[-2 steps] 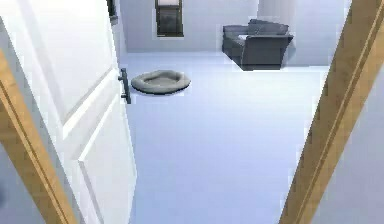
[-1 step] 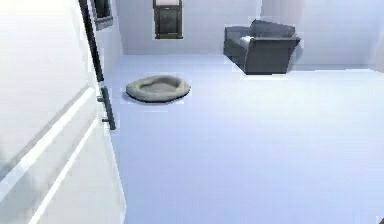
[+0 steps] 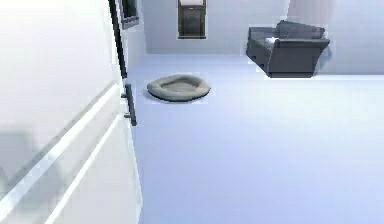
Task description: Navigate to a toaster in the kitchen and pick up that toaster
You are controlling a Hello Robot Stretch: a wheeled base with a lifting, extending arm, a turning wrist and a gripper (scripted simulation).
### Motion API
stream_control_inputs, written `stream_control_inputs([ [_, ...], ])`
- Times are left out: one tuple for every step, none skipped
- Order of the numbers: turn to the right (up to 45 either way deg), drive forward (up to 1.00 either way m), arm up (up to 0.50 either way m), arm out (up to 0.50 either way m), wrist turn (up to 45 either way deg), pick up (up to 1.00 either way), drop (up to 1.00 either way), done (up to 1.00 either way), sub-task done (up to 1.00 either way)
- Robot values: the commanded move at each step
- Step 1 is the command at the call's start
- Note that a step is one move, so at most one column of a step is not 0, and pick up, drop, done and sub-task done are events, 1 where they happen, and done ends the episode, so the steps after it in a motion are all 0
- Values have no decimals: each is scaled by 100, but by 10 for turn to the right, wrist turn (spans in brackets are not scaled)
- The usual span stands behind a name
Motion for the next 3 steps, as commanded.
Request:
stream_control_inputs([
  [0,75,0,0,0,0,0,0,0],
  [0,90,0,0,0,0,0,0,0],
  [-390,0,0,0,0,0,0,0,0],
])
